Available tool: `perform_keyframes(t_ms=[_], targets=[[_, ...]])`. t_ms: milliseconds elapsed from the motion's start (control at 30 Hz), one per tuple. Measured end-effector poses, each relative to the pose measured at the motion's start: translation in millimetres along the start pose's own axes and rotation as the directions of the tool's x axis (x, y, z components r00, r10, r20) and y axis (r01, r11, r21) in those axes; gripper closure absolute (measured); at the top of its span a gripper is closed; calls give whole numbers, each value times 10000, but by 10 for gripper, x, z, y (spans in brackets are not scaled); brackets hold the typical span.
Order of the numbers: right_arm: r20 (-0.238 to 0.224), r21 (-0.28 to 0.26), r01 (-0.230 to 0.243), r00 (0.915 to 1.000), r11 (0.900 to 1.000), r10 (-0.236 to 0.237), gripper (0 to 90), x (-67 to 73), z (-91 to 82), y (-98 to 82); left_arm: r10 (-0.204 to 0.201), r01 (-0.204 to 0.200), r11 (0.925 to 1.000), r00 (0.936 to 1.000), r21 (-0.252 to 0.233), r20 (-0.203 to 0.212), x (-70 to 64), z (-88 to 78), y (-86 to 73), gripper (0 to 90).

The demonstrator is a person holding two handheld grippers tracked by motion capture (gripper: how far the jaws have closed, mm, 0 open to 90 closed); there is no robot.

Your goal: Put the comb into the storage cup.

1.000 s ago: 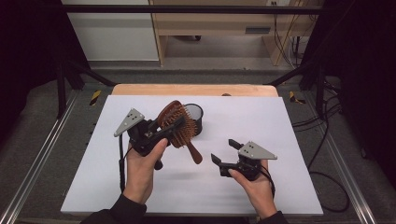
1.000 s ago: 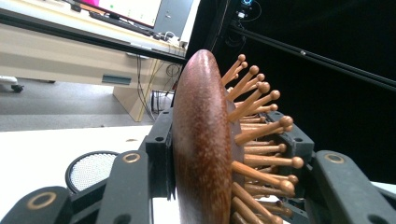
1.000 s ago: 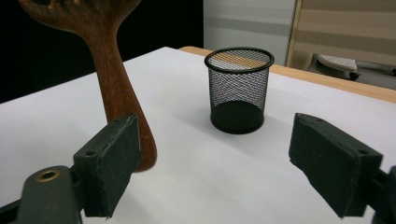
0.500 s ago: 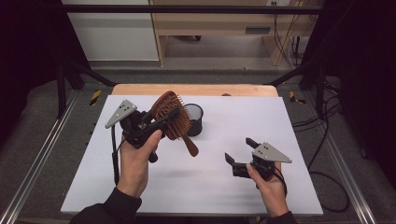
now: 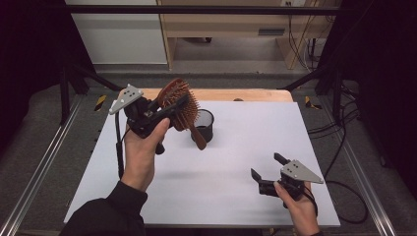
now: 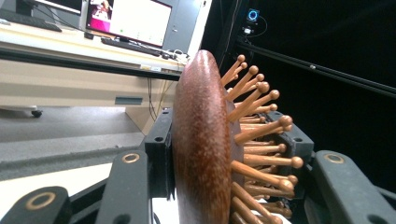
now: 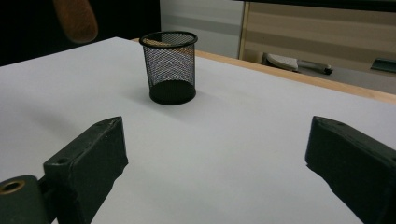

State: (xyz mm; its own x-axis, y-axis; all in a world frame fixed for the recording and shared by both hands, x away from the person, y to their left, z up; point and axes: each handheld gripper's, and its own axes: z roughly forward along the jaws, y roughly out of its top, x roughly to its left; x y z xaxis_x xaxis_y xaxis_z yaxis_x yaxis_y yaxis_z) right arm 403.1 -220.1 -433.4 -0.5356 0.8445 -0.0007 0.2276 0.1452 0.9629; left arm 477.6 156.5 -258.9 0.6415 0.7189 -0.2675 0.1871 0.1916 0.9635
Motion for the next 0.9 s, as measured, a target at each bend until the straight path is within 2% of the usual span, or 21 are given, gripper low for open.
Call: perform_keyframes(t_ms=[133,333,467,600,900], targets=[[-60,63,47,10000,10000,-47,35,-28,-72,-50,47,-47,10000,10000,-15,-38,22,85,50,508],[-45,92,-21,10000,10000,22,46,-38,-39,-71,292,-292,9996,9995,-31,-157,39,194,117,508],[-26,12,-1,10000,10000,1,48,-34,-36,-74,174,-176,9997,9997,-145,-193,73,261,151,507],[6,-19,-47,10000,10000,47,45,-33,-26,-66,218,-224,9996,9993,-193,-299,108,328,185,508],[-3,-56,-170,9999,9998,170,38,-35,-22,-59,83,-112,9991,9973,-398,-730,318,484,214,507]])
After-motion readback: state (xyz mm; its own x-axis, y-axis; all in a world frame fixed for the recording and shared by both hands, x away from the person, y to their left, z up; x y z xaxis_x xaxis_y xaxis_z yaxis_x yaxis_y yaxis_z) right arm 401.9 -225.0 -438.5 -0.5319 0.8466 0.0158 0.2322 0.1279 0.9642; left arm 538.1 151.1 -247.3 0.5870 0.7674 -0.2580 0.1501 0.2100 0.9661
